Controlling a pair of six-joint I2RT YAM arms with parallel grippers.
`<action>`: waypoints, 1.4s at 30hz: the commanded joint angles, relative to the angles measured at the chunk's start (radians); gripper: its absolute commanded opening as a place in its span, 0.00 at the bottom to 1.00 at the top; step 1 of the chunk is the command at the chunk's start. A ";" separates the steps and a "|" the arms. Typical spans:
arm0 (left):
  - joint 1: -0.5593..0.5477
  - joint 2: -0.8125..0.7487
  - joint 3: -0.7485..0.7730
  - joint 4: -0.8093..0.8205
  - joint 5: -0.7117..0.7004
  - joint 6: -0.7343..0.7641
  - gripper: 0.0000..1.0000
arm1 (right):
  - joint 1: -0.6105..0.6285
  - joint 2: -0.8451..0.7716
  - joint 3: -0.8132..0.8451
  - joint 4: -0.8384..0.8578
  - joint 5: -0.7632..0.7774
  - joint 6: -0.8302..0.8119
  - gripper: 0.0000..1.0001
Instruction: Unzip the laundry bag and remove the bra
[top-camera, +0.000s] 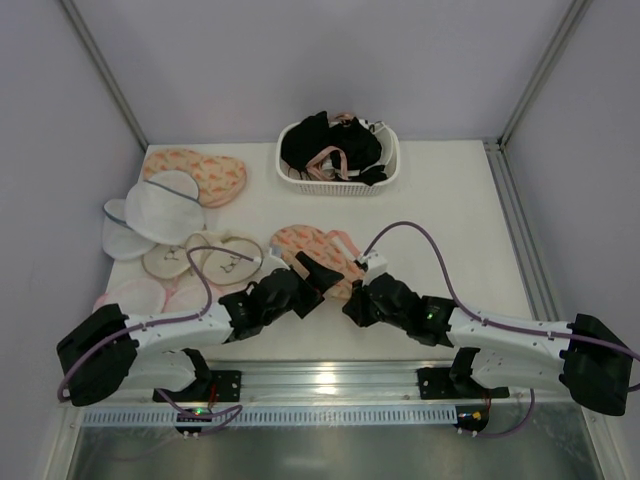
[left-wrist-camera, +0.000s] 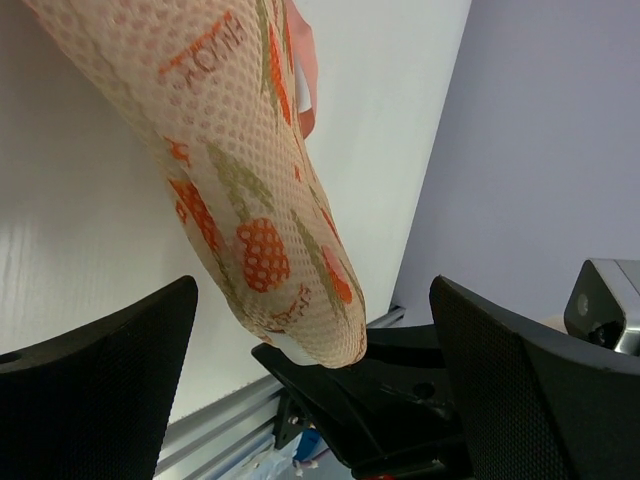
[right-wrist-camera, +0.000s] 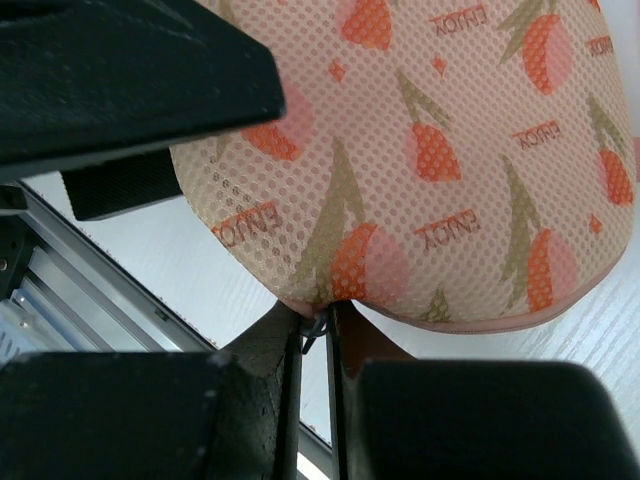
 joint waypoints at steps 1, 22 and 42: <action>-0.007 0.020 0.039 0.098 -0.001 -0.028 0.99 | 0.005 -0.004 0.023 0.103 -0.017 -0.021 0.04; 0.082 0.056 0.025 0.147 0.025 0.076 0.00 | 0.003 0.006 0.127 -0.273 0.205 0.024 0.04; 0.266 0.123 0.023 0.058 0.266 0.303 0.00 | 0.003 0.036 0.191 -0.585 0.335 0.123 0.04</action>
